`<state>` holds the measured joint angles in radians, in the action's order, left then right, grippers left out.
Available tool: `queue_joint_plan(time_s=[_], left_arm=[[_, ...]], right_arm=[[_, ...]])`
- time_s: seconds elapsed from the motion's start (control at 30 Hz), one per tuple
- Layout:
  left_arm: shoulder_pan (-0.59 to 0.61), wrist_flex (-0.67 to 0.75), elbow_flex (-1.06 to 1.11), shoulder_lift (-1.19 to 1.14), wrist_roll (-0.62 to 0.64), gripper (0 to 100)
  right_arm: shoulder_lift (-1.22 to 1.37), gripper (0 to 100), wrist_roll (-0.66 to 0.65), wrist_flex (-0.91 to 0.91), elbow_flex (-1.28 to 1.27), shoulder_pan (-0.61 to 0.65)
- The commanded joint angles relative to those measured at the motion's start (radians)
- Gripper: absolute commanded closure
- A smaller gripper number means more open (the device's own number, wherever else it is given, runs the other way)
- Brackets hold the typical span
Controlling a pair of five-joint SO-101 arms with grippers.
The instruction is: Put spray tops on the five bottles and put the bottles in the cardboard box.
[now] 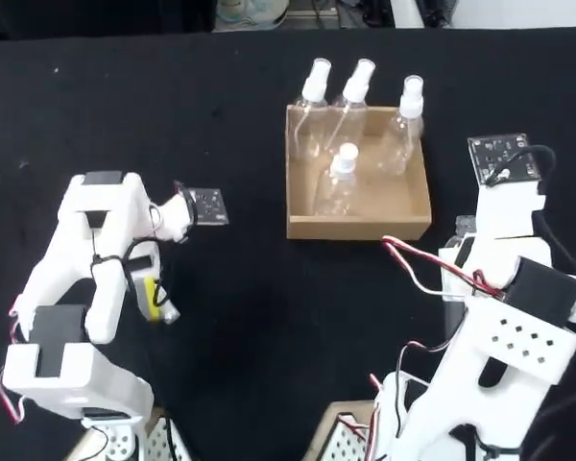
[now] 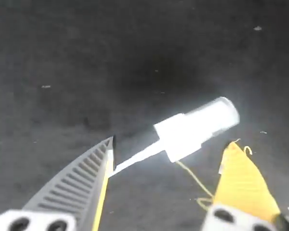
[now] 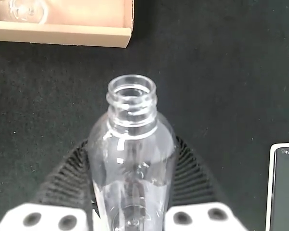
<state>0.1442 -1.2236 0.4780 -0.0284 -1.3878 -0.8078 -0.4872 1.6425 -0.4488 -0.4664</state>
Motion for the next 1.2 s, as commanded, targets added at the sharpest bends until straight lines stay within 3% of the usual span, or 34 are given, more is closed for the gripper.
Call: queue_joint_plan(time_s=[0.0, 0.4, 0.6, 0.67, 0.83, 0.97, 1.17], left_arm=[[-0.025, 0.017, 0.021, -0.003, -0.017, 66], [-0.035, 0.25, 0.102, 0.005, 0.103, 66], [-0.012, 0.262, 0.113, 0.005, 0.103, 66], [-0.008, 0.253, 0.122, 0.003, 0.103, 70], [-0.013, 0.16, 0.108, 0.005, 0.103, 92], [-0.004, 0.043, 0.016, 0.014, 0.106, 95], [0.047, 0.074, -0.073, 0.078, 0.379, 95]], right_arm=[[-0.03, 98.7, -0.009, 0.005, 0.01, 0.014], [-0.03, 98.7, -0.011, 0.005, 0.01, 0.015], [-0.03, 98.7, -0.011, 0.005, 0.01, 0.015], [-0.03, 98.7, -0.011, 0.005, 0.01, 0.015], [-0.03, 98.7, -0.008, 0.005, 0.01, 0.017], [-0.03, 98.7, -0.002, 0.002, 0.012, 0.021], [-0.035, 98.7, 0.098, -0.037, 0.012, 0.141]])
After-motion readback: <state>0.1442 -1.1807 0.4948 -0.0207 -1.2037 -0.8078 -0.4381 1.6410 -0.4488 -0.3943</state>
